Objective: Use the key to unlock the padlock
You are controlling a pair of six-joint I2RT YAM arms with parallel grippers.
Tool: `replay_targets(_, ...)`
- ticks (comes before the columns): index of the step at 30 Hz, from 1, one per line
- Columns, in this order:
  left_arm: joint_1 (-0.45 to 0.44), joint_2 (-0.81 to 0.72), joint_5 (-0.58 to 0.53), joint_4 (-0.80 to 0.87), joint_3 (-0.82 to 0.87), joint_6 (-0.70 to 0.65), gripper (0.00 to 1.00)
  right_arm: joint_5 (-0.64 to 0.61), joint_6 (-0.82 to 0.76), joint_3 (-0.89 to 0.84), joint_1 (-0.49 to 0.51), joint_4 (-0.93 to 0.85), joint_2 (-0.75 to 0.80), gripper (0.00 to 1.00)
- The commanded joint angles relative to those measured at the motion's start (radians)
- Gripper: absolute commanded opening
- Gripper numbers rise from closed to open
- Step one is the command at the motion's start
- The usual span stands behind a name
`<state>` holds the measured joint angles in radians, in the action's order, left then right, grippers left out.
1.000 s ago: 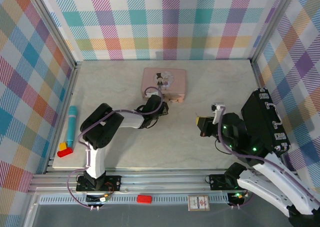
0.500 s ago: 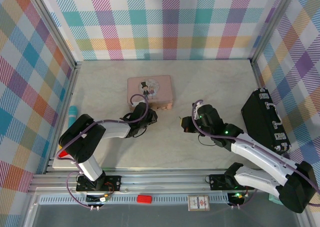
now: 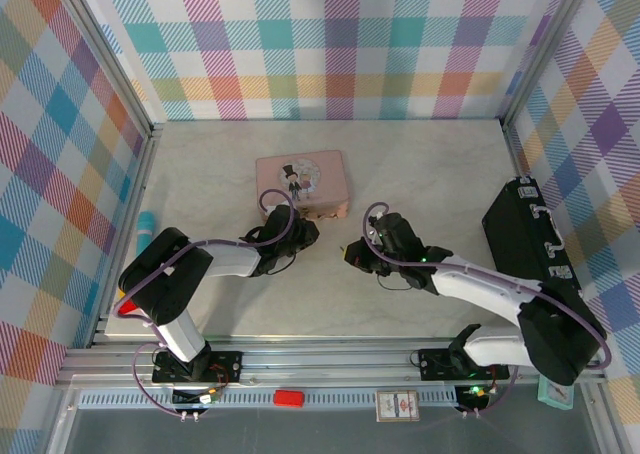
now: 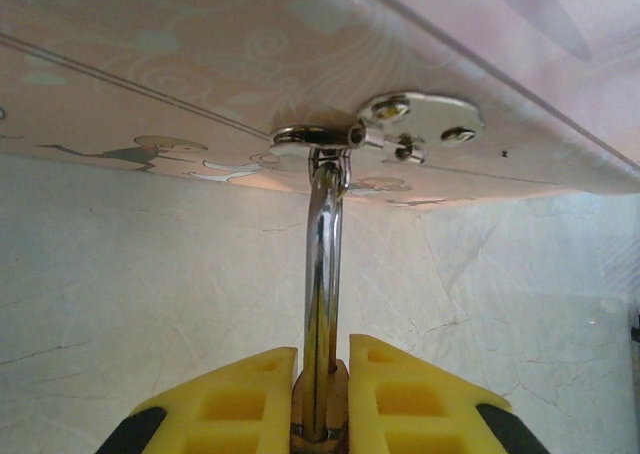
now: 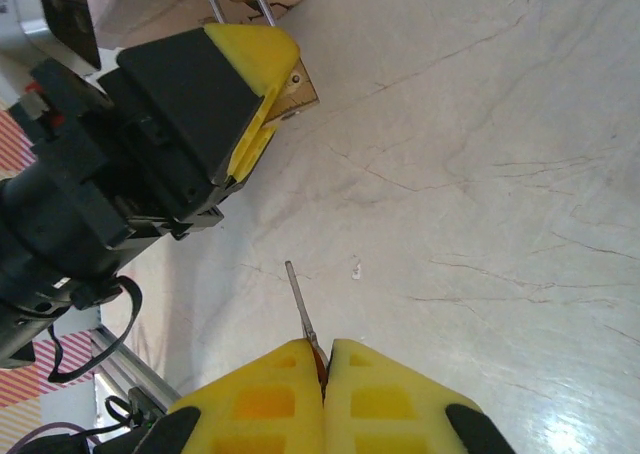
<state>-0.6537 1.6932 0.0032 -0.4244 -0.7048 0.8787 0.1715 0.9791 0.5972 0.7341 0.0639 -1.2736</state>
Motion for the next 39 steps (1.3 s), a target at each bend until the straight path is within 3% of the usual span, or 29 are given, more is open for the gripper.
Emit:
replay_targets(1, -0.016, -0.001, 0.032, -0.036, -0.016, 0.008, 0.0, 0.056, 0.065, -0.022, -0.001, 0.14, -0.04, 0.0)
replay_targets(12, -0.021, -0.001, 0.067, -0.034, -0.039, 0.031, 0.0, 0.253, 0.183, -0.072, -0.07, 0.477, -0.288, 0.0)
replay_targets(27, -0.024, -0.003, 0.078, -0.042, -0.038, 0.042, 0.0, 0.273, 0.244, -0.058, -0.087, 0.666, -0.429, 0.0)
replay_targets(39, -0.024, 0.001, 0.093, -0.056, -0.032, 0.06, 0.0, 0.298, 0.405, -0.108, -0.099, 0.998, -0.626, 0.0)
